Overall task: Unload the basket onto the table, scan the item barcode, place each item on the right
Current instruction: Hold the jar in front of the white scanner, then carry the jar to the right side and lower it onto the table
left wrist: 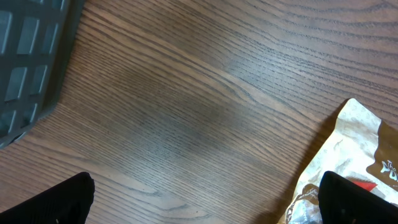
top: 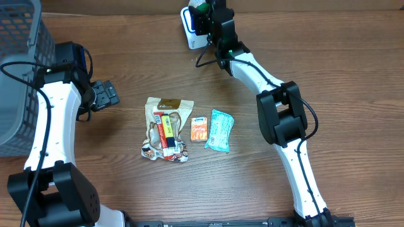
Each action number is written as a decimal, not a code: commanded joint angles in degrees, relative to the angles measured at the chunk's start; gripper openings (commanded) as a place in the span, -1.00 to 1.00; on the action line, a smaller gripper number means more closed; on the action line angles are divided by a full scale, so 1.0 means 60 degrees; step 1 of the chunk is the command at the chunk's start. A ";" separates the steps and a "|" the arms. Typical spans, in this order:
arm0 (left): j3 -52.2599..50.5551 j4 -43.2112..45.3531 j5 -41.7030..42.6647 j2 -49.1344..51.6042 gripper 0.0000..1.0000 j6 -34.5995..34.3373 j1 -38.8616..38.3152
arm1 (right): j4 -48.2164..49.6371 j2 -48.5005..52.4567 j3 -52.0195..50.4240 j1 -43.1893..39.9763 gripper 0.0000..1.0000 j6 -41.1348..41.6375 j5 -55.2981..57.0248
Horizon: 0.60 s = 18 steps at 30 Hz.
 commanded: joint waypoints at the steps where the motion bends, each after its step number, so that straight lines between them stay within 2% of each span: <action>1: 0.0135 0.0011 -0.0011 0.0084 0.99 0.0146 -0.0007 | 0.0149 -0.0211 0.0189 -0.0051 -0.93 -0.0080 0.0142; 7: 0.0135 0.0011 -0.0015 0.0084 1.00 0.0146 -0.0007 | 0.0291 -0.0211 0.0189 -0.0073 -0.93 -0.0080 0.0131; 12: 0.0135 0.0011 -0.0015 0.0084 1.00 0.0146 -0.0007 | 0.1541 -0.0299 0.0229 -0.0087 -0.93 0.0004 -0.0721; 18: 0.0135 0.0011 -0.0015 0.0084 1.00 0.0146 -0.0007 | 0.0616 -0.1355 0.0229 -0.0087 -0.93 -0.0007 -0.0208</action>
